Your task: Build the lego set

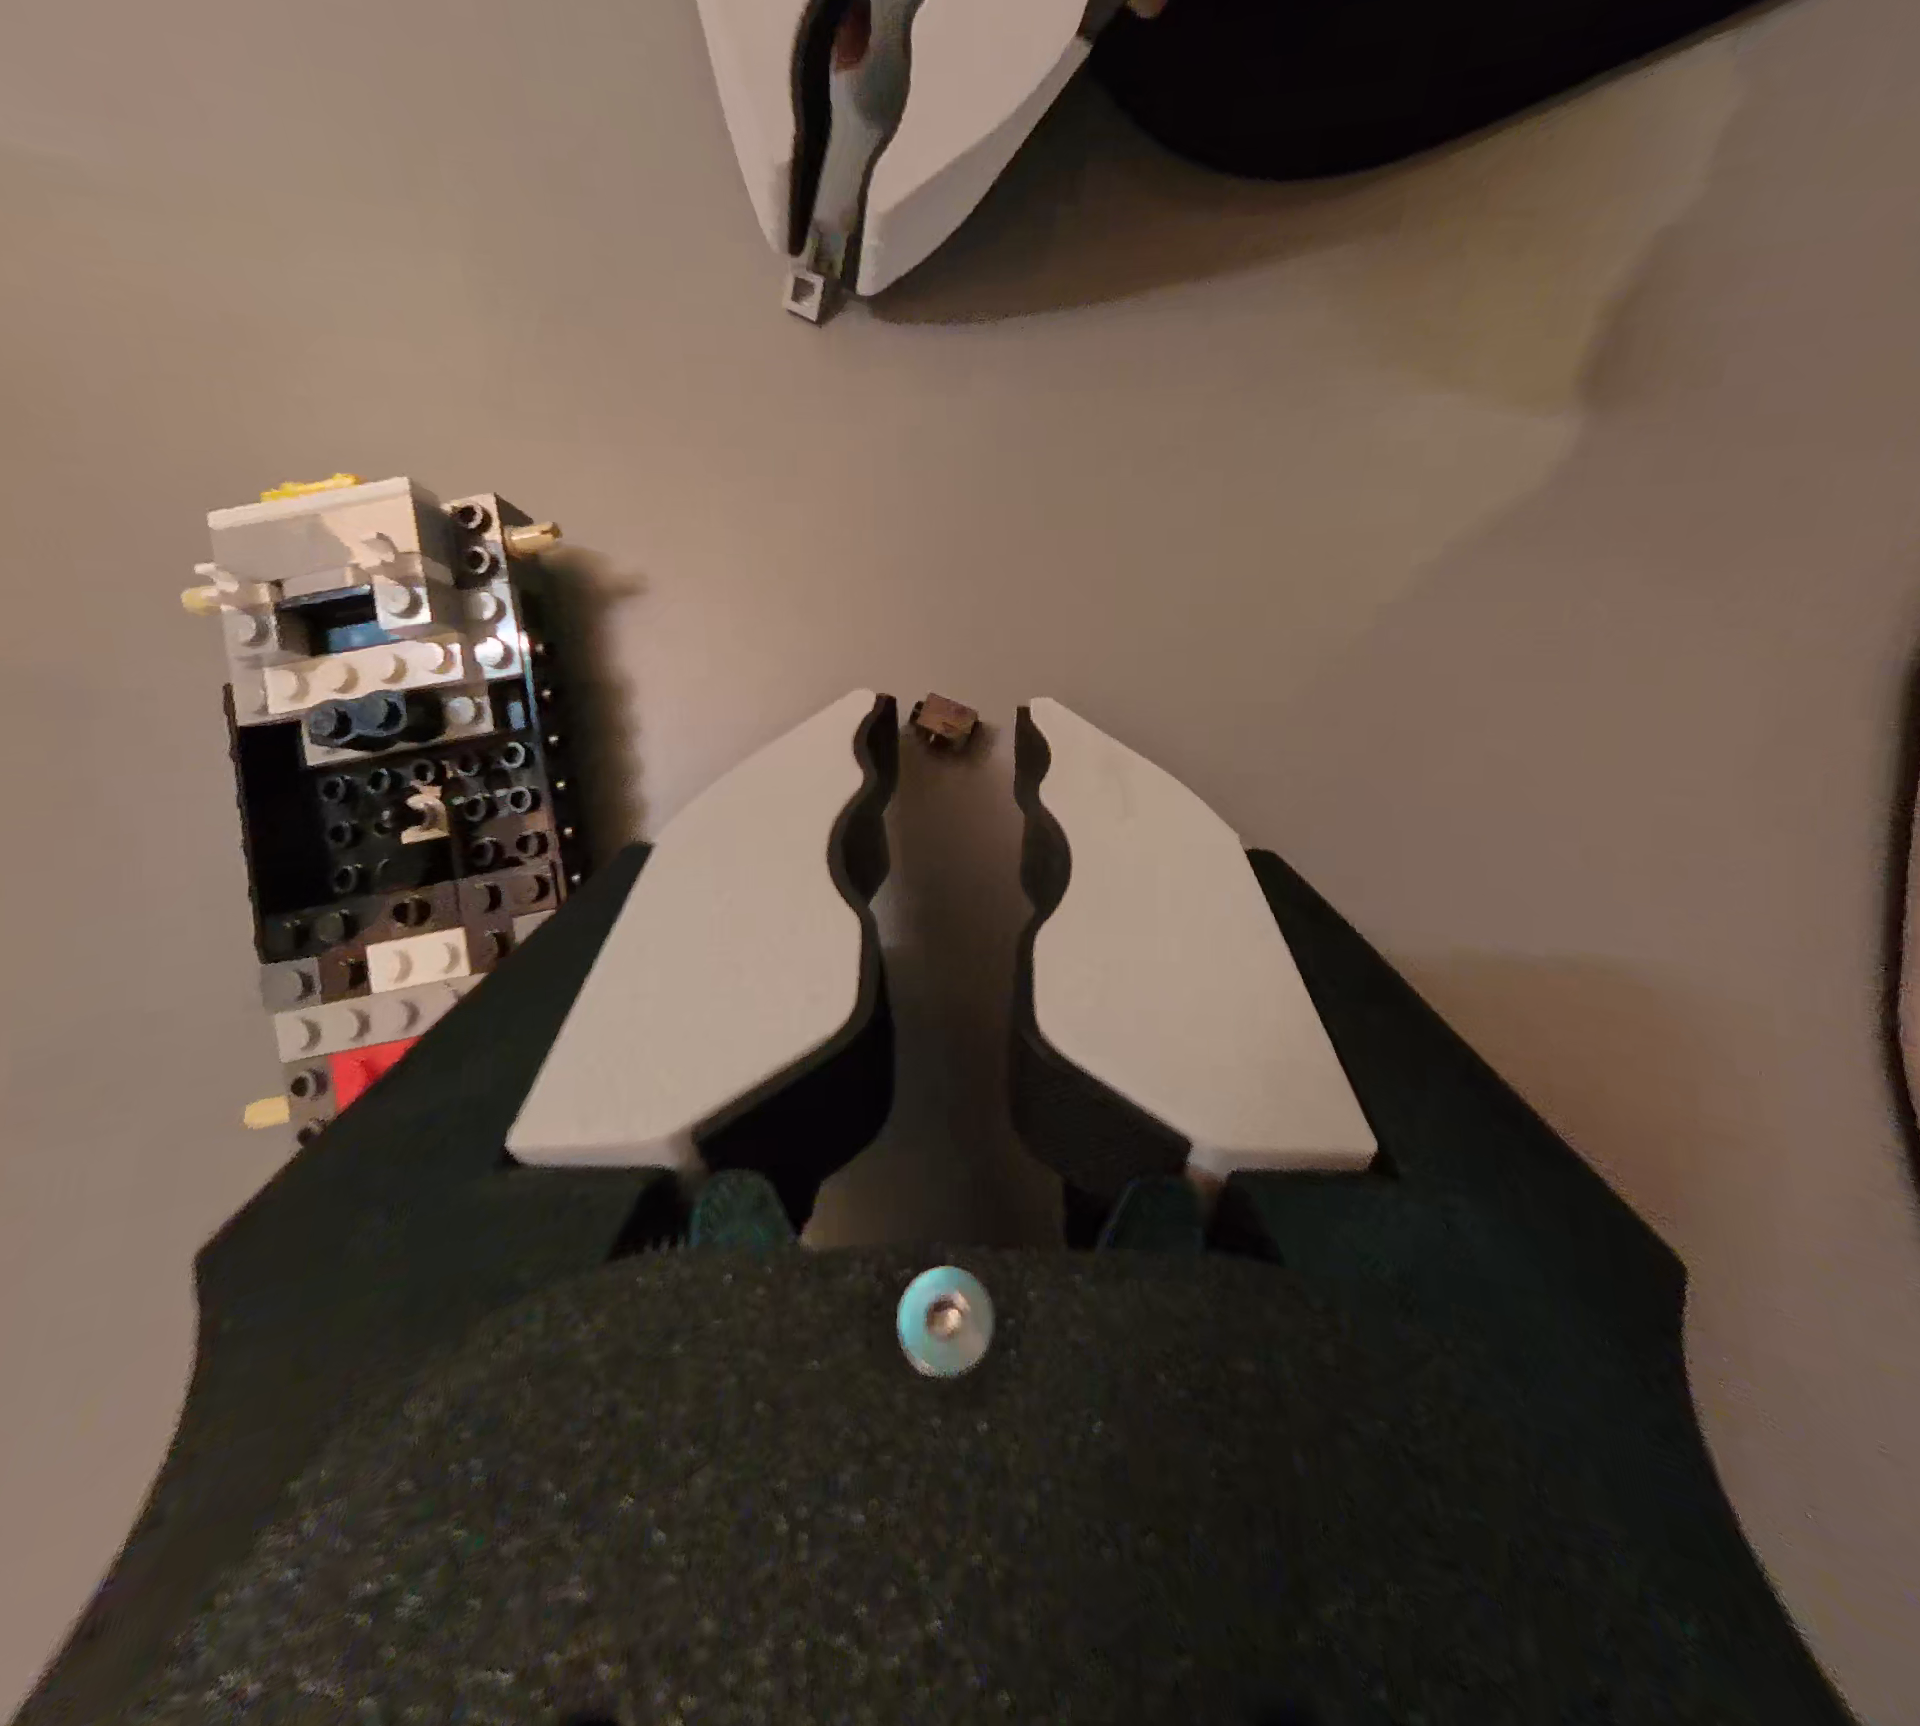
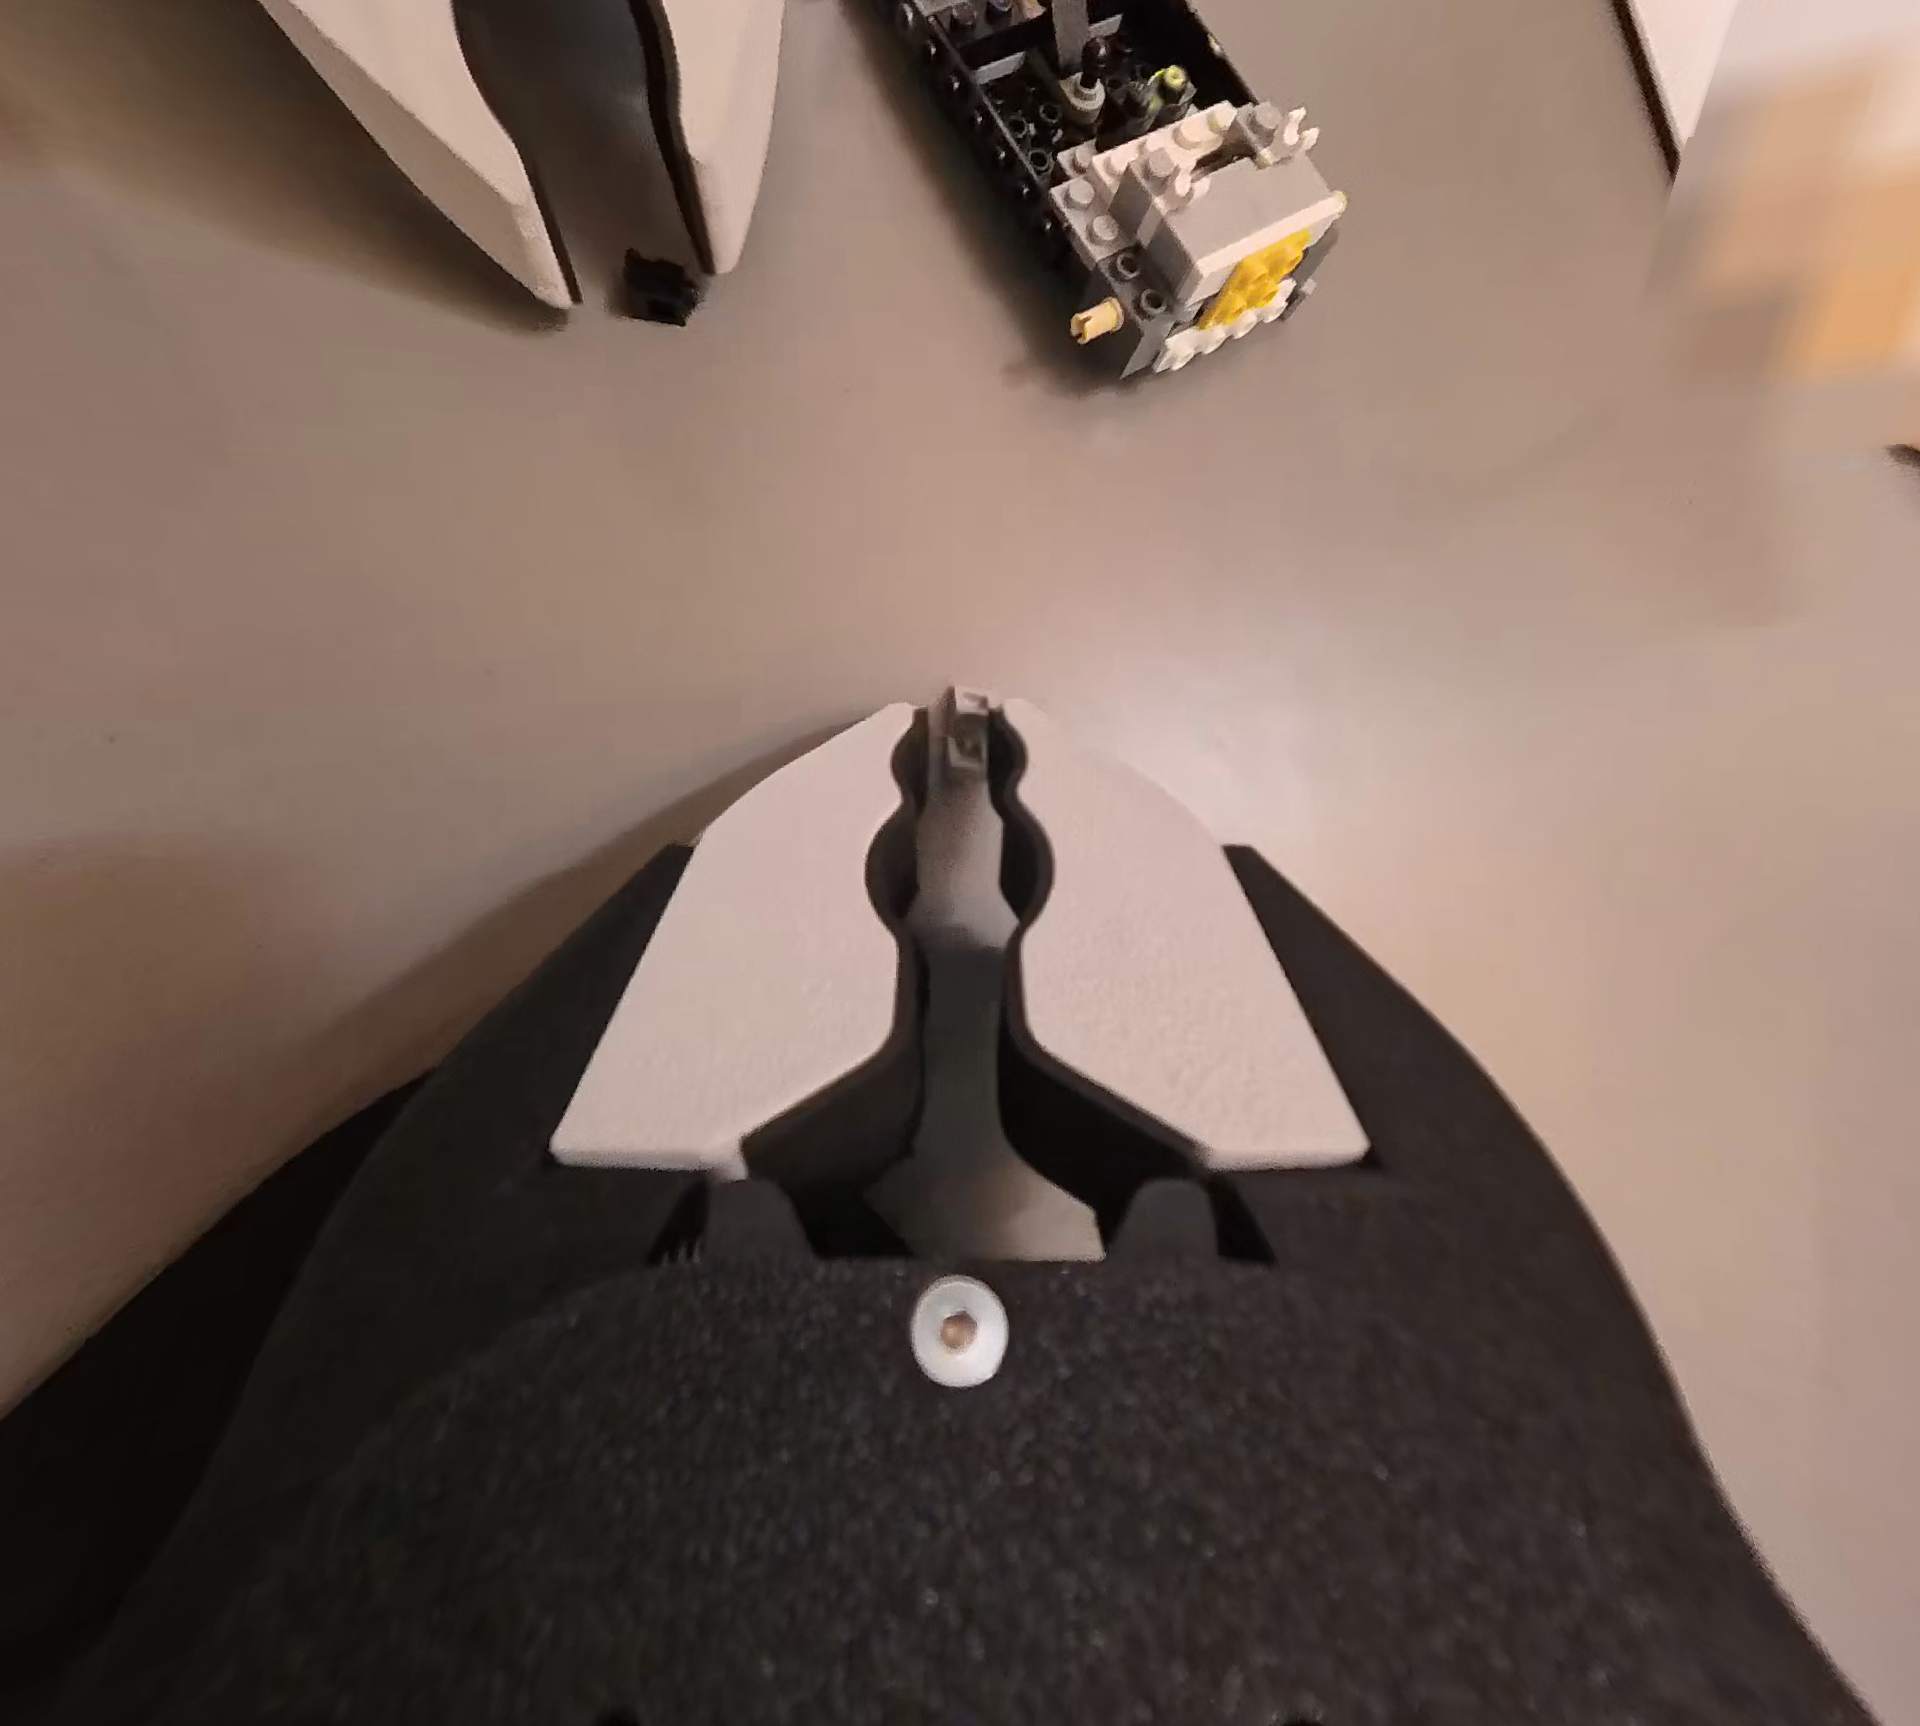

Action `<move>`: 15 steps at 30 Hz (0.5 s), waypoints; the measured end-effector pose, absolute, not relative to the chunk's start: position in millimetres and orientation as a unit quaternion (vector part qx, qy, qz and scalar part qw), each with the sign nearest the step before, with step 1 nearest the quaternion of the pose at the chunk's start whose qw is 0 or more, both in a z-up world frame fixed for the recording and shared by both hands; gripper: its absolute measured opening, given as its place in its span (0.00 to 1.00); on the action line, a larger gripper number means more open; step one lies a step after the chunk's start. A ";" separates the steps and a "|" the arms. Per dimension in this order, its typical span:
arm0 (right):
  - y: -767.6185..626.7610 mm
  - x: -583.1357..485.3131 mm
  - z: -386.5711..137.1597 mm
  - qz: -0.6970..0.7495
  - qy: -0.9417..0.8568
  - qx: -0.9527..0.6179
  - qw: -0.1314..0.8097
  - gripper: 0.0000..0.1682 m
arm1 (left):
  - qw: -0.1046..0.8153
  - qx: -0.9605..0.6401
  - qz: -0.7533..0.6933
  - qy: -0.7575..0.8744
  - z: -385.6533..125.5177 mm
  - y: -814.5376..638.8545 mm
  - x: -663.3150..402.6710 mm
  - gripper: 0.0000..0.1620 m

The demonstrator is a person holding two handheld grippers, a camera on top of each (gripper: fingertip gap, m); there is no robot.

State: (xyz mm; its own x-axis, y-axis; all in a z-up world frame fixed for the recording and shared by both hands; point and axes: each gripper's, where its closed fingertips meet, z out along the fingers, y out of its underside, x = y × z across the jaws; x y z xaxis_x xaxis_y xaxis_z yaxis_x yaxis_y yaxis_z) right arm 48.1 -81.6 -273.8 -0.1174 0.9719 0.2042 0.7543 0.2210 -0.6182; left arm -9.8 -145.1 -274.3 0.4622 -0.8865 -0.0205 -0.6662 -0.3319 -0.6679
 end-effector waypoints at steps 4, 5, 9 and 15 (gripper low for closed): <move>-76.4 45.6 -258.3 0.195 -0.707 -0.599 0.322 0.13 | 0.299 -0.798 -0.181 0.492 -277.8 -142.8 -11.6 0.08; -77.1 44.3 -253.5 0.198 -0.703 -0.599 0.328 0.13 | 0.300 -0.797 -0.180 0.493 -278.4 -142.2 -11.7 0.07; -104.4 27.4 -241.9 0.256 -0.676 -0.616 0.314 0.11 | 0.332 -0.781 -0.169 0.502 -271.0 -140.2 -9.6 0.07; -133.2 -3.4 -223.3 0.435 -0.545 -0.670 0.254 0.14 | 0.462 -0.707 -0.131 0.519 -221.6 -135.9 -1.1 0.07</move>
State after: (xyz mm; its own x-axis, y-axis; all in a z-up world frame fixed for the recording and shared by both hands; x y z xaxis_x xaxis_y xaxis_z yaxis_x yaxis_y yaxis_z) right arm -3.4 -133.2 -223.3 0.0273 0.9518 -0.3054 0.5098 -0.2761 -0.8148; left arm -1.1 -135.9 -221.6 0.4266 -0.8552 -0.2943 -0.6121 -0.0334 -0.7901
